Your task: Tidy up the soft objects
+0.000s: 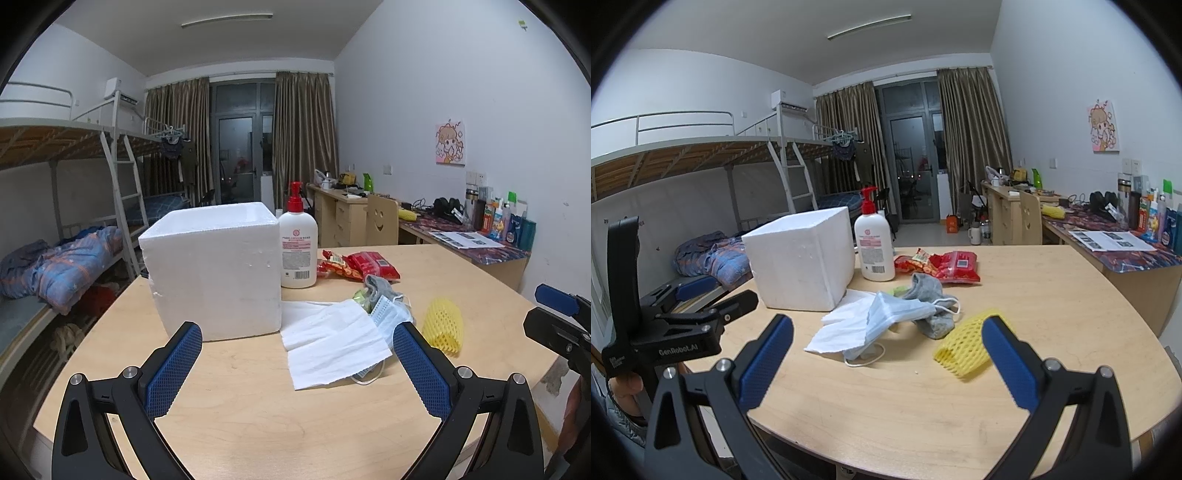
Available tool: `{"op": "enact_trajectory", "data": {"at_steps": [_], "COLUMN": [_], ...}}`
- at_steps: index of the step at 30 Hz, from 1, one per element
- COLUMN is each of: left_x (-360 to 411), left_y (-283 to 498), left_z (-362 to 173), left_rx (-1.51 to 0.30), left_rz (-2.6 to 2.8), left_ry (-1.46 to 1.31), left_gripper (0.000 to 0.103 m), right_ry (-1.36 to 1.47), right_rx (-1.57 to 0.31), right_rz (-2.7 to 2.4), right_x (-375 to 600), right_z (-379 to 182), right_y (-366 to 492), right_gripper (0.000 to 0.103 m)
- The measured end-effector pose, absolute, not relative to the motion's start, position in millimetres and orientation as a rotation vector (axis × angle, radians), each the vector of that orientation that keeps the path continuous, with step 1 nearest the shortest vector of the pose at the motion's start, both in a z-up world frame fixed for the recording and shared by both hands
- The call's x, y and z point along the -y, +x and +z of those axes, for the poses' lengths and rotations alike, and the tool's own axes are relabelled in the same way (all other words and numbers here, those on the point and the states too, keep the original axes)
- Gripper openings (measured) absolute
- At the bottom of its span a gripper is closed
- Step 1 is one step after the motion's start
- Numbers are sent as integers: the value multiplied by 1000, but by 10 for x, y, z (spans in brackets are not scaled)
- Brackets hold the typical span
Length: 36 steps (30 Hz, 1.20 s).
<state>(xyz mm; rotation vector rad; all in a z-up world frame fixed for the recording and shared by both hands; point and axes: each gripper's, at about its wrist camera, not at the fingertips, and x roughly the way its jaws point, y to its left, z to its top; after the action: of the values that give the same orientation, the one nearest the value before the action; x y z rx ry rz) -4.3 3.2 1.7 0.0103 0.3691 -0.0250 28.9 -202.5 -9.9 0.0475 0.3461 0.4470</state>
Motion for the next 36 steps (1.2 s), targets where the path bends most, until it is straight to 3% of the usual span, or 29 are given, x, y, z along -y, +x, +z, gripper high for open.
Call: {"op": "enact_trajectory", "data": {"at_steps": [36], "left_x": [-59], "left_y": [9], "left_z": [15], "left_rx": [-386], "left_rz": [-42], "left_ry": [17], "left_gripper": [103], "right_ry": [42], "right_rx": [-364], "right_rz": [456], "right_x": [1953], "right_z": [-85], "right_y": [446], "right_gripper": [103]}}
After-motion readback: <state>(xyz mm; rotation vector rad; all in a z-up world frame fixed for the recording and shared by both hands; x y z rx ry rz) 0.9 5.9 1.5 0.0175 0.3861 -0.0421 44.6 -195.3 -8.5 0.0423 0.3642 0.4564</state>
